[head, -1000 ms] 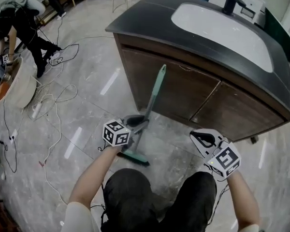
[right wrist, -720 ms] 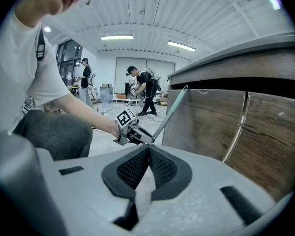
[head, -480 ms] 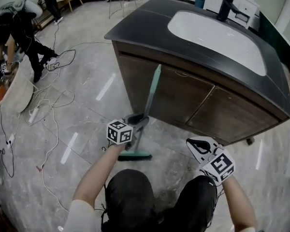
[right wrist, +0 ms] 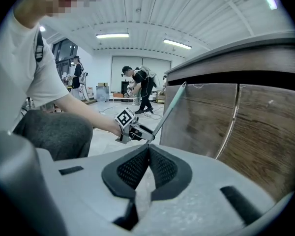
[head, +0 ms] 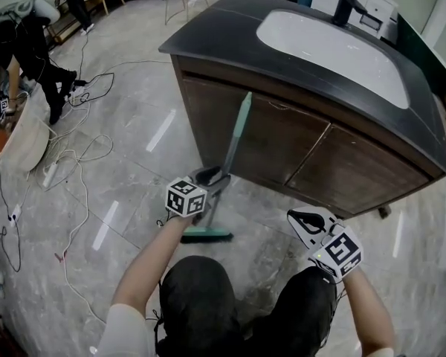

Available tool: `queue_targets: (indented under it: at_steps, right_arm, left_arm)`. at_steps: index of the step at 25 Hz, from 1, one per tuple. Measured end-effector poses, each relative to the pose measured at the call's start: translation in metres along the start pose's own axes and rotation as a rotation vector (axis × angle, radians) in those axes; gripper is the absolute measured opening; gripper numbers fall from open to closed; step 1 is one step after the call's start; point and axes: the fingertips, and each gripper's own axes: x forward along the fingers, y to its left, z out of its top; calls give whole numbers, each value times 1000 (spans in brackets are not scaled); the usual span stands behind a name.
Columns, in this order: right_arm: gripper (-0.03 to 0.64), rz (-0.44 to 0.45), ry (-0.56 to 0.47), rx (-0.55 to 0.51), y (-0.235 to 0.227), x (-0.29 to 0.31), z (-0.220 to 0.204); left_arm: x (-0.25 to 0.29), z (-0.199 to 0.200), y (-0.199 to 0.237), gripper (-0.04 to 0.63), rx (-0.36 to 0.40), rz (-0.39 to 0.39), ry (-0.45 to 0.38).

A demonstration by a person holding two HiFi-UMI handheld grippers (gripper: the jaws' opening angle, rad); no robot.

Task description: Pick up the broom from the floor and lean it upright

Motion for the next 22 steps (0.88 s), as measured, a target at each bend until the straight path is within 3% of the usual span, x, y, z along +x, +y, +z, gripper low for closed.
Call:
queue_targets:
  at_steps: [7, 12, 16, 18, 22]
  right_arm:
    - [0, 12, 21, -10, 7, 5, -8]
    - [0, 10, 29, -11, 5, 2, -11]
    - [0, 5, 31, 4, 3, 3, -20]
    - [0, 11, 41, 6, 5, 5, -26]
    - [0, 15, 48, 7, 6, 7, -33]
  left_arm:
    - [6, -24, 5, 184, -22, 9, 29]
    - [10, -49, 5, 202, 6, 1, 99]
    - [13, -65, 10, 200, -102, -32, 80]
    - [13, -65, 11, 140, -171, -58, 44]
    - [15, -64, 9, 124, -205, -95, 38]
